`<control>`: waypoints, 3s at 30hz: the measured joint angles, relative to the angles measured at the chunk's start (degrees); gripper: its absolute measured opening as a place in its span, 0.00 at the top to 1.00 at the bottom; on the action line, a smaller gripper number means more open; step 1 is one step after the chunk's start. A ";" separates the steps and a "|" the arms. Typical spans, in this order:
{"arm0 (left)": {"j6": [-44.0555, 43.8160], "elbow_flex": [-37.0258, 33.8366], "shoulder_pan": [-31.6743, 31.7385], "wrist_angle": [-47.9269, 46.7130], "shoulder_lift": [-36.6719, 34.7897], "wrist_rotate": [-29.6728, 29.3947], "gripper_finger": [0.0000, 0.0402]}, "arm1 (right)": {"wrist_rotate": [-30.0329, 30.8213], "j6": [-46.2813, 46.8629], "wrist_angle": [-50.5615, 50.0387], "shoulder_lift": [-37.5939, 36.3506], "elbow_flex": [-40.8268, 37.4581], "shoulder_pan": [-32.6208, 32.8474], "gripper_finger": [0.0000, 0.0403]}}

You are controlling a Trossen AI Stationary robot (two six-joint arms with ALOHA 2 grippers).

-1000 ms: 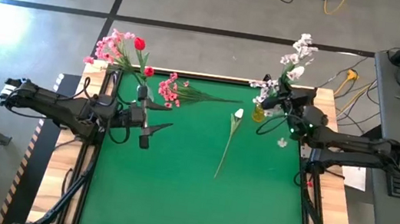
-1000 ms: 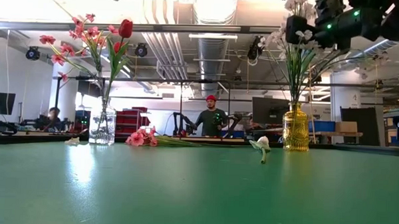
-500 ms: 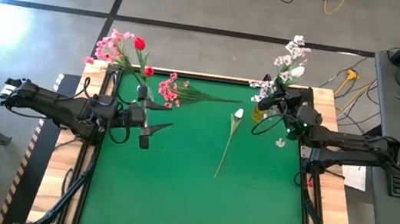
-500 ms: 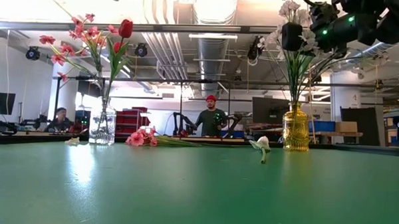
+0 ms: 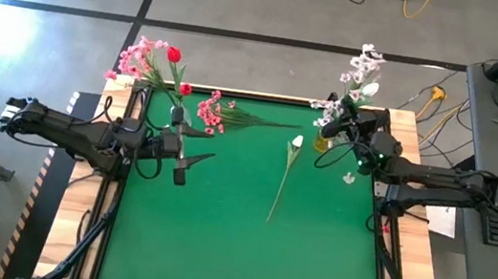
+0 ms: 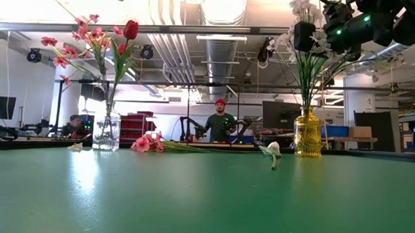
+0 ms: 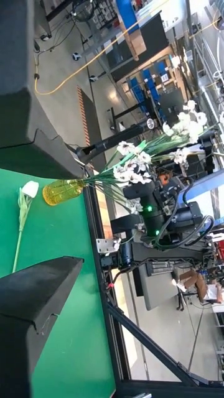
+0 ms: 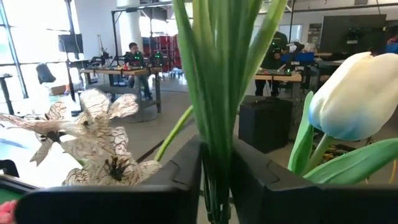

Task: Sort flowers into vase by color
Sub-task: Put the white flowers into the yellow vase, then put the white tulip into the yellow vase

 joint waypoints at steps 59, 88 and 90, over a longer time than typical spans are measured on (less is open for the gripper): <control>0.21 0.00 0.00 -0.04 0.00 -0.02 0.50 | -3.32 15.40 -28.96 -3.57 10.75 0.41 0.60; 0.21 0.00 0.00 -0.39 -0.02 -0.09 0.50 | -4.78 20.40 -43.01 -3.90 21.50 3.52 0.26; 0.18 0.00 0.00 -0.39 -0.02 -0.11 0.50 | -4.76 20.94 -43.76 -3.90 22.27 3.52 0.25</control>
